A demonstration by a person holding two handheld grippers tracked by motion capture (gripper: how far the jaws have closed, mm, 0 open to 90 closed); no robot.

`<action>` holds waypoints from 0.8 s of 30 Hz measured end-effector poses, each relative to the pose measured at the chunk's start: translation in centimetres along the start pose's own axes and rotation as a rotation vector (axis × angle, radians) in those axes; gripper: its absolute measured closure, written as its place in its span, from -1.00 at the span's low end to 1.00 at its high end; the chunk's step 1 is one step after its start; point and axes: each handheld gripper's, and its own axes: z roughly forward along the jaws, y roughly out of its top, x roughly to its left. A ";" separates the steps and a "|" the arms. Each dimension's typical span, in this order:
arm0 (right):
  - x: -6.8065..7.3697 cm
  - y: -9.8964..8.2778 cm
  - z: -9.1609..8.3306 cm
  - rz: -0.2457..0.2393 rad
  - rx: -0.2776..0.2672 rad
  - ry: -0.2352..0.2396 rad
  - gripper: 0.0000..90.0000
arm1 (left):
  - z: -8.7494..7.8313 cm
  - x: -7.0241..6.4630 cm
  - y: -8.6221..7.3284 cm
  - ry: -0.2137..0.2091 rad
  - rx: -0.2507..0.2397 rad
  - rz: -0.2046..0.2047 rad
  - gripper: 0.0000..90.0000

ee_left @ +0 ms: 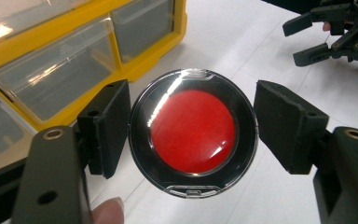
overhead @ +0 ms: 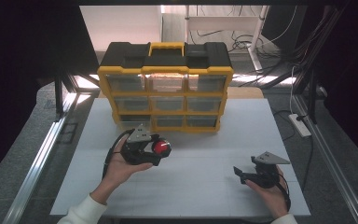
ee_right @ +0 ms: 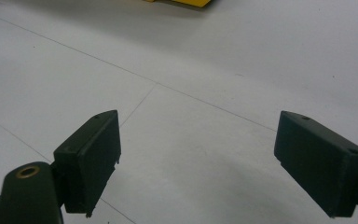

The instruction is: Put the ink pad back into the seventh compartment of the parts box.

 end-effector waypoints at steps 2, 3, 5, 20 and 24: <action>0.0 0.0 0.0 0.000 0.000 0.000 -0.67 | 0.0 0.1 0.1 0.001 -0.002 -0.001 -0.34; 0.0 0.0 0.0 0.000 0.000 0.000 -0.67 | -0.1 0.2 0.2 0.004 -0.004 -0.005 -0.34; 0.0 0.0 0.0 0.002 0.000 0.000 -0.67 | -0.1 0.3 0.2 0.006 -0.008 -0.007 -0.34; -0.1 0.0 0.0 -0.003 0.000 -0.001 -0.67 | -0.5 1.3 0.8 0.034 -0.034 -0.029 -0.34; -0.1 0.0 0.0 0.001 0.002 -0.002 -0.67 | -0.7 1.6 0.9 0.041 -0.039 -0.038 -0.34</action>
